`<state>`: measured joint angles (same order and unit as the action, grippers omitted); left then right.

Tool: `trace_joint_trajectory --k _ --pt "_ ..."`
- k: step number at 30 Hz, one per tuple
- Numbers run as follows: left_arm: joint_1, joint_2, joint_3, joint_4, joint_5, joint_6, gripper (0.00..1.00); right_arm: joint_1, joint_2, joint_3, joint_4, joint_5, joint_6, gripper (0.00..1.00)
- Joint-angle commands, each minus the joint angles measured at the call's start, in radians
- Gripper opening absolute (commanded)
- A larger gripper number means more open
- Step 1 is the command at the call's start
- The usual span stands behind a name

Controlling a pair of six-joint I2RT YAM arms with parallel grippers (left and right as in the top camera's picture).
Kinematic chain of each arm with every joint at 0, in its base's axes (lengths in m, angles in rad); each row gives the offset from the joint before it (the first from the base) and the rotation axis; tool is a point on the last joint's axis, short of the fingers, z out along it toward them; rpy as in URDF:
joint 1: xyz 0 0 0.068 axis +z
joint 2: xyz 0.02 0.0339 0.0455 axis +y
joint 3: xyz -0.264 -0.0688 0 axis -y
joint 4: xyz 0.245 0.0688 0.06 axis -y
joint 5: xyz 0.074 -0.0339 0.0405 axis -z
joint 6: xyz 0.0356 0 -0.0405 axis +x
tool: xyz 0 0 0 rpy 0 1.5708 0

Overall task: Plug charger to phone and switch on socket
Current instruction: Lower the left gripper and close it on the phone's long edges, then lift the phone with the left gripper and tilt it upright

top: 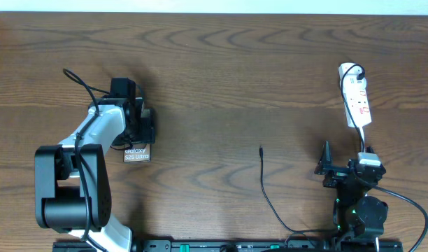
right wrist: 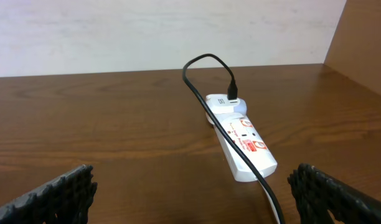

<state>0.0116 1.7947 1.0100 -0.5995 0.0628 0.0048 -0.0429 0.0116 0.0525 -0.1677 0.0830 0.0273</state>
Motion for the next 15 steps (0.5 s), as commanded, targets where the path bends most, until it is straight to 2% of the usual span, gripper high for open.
trace_joint_trajectory --k 1,7,10,15 --pt "0.005 0.029 -0.033 -0.004 0.034 0.002 0.58 -0.008 -0.006 -0.003 -0.001 0.008 0.013 0.99" --pt "0.005 0.029 -0.033 -0.004 0.034 0.002 0.57 -0.008 -0.006 -0.003 -0.001 0.008 0.013 0.99" --pt "0.005 0.029 -0.033 -0.003 0.034 0.002 0.45 -0.008 -0.006 -0.003 -0.001 0.008 0.013 0.99" --pt "0.005 0.029 -0.032 0.000 0.034 0.002 0.11 -0.008 -0.006 -0.003 -0.001 0.008 0.013 0.99"
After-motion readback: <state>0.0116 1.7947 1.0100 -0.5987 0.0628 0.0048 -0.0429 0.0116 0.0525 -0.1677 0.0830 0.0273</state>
